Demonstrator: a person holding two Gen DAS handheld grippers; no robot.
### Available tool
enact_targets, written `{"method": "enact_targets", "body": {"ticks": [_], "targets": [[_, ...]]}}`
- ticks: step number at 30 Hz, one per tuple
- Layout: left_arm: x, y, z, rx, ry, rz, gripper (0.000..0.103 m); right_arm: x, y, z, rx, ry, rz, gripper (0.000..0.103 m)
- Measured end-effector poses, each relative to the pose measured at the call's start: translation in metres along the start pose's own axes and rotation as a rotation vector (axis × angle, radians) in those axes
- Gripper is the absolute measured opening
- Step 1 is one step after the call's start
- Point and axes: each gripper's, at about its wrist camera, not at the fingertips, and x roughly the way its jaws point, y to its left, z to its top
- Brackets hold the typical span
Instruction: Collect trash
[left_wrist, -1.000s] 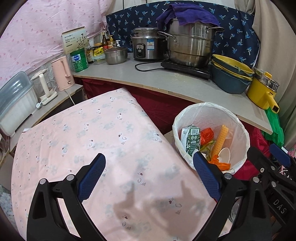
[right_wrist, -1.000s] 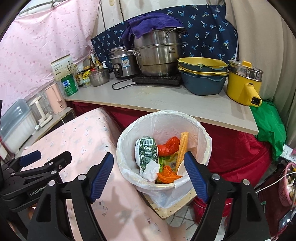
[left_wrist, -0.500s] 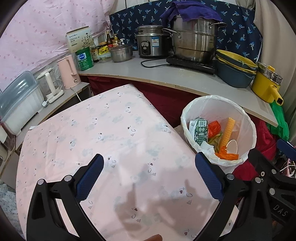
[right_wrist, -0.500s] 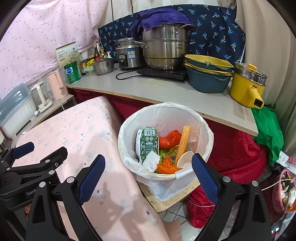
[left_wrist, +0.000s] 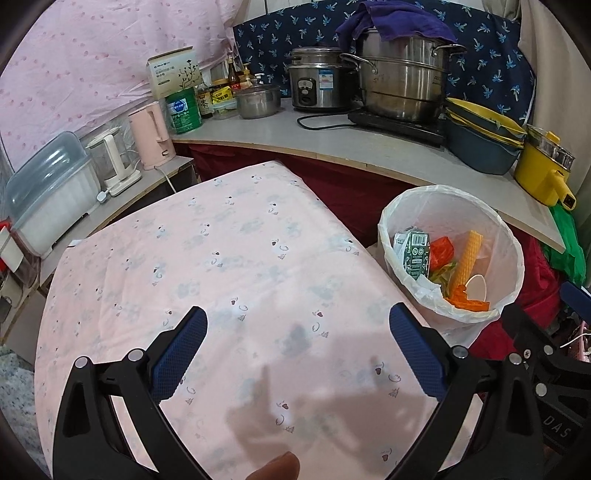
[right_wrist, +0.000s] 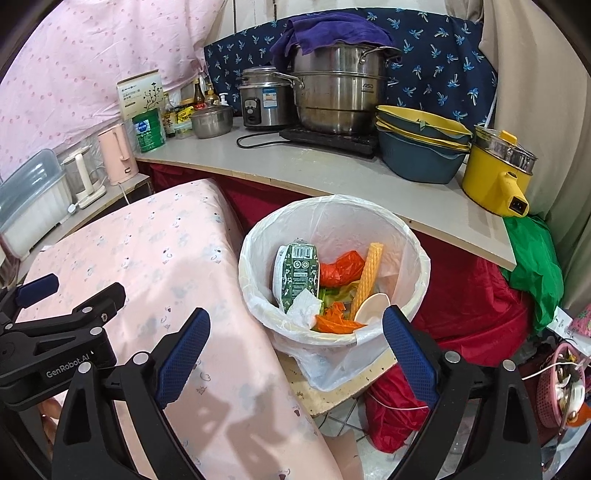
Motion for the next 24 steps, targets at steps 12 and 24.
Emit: {"method": "enact_targets", "body": {"ticks": [12, 24], "targets": [[-0.0004, -0.0018, -0.0050, 0.007, -0.003, 0.012, 0.095, 0.0024, 0.0010, -0.0034, -0.006, 0.006, 0.001, 0.091], [-0.0007, -0.0043, -0.0047, 0.007, 0.000, 0.008, 0.095, 0.0057, -0.0025, -0.0070, -0.003, 0.017, -0.006, 0.091]]}}
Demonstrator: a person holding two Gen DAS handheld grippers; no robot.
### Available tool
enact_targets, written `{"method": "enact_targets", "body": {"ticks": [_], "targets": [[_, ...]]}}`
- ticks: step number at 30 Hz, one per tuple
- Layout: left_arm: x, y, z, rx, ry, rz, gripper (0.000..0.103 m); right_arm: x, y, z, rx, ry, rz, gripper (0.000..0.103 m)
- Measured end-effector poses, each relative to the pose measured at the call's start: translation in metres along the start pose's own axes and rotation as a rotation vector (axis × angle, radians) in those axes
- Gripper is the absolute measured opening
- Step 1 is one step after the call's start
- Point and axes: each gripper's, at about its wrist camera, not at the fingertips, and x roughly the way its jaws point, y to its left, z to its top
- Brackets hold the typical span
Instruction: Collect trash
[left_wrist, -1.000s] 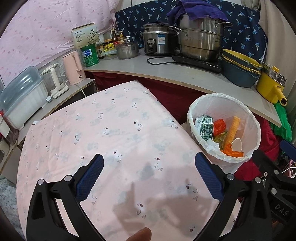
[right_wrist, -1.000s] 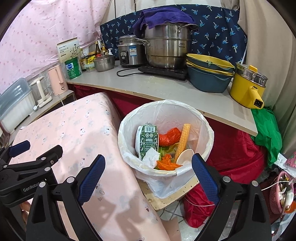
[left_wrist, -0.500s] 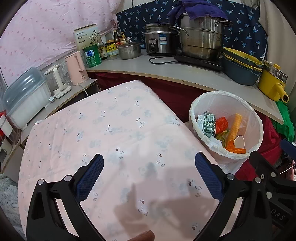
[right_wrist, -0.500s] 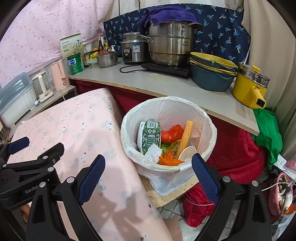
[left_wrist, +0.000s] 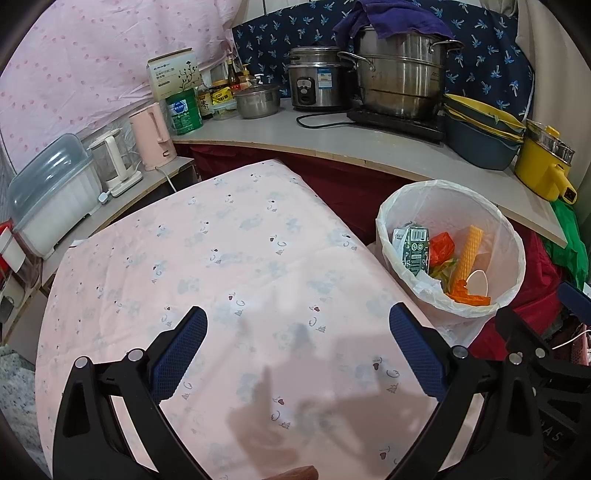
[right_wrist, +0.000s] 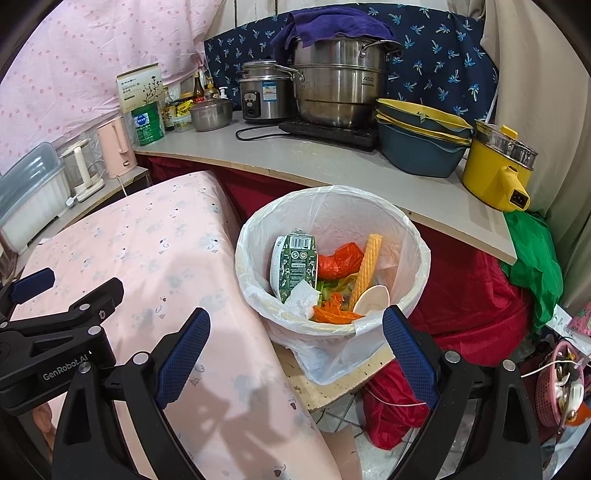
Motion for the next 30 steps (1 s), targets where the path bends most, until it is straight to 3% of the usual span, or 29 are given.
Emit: {"method": "enact_targets", "body": {"ticks": [30], "targets": [[0.008, -0.012, -0.003, 0.008, 0.018, 0.000, 0.094, 0.007, -0.010, -0.004, 0.016, 0.014, -0.013, 0.091]]}}
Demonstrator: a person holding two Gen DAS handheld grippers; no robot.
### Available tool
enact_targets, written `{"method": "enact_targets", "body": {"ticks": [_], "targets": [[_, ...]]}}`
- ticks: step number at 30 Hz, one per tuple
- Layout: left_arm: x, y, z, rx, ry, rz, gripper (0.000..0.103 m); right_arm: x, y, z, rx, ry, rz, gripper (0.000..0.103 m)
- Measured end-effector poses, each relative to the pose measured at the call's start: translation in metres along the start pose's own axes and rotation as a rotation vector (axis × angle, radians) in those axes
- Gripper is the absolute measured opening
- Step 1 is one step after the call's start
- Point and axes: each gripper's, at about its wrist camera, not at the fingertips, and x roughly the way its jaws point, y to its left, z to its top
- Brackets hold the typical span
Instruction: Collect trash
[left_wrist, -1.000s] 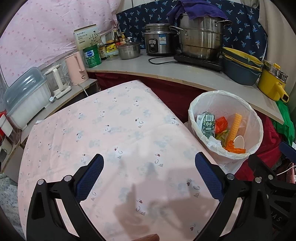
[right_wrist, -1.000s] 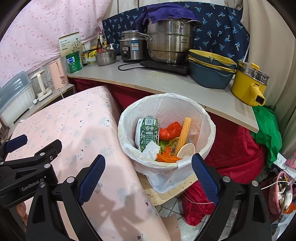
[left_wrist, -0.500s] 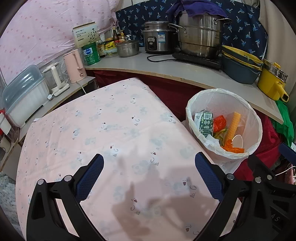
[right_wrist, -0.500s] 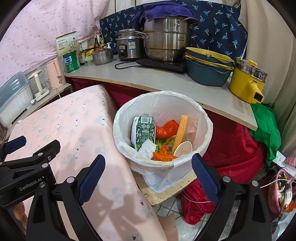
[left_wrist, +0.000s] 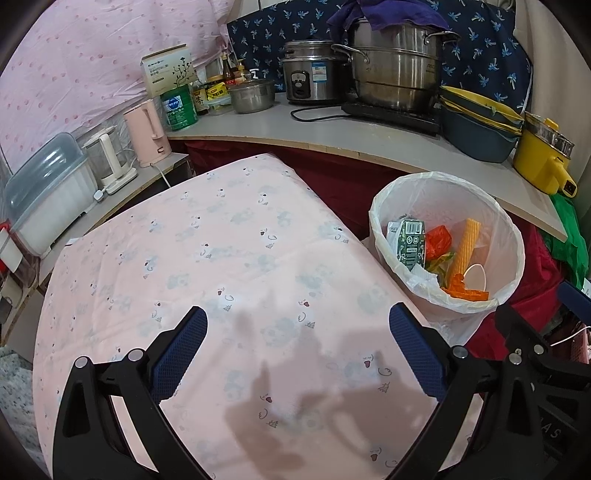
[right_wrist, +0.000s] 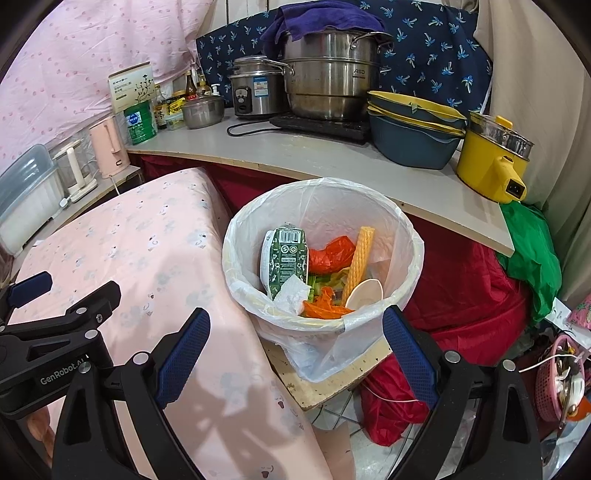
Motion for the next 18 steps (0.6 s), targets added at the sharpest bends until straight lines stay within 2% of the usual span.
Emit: {"method": "enact_targets", "body": {"ticks": [18], "targets": [[-0.0005, -0.0007, 0.0012, 0.001, -0.008, -0.017, 0.094, 0.0011, -0.0013, -0.0001, 0.001, 0.001, 0.001, 0.091]]}}
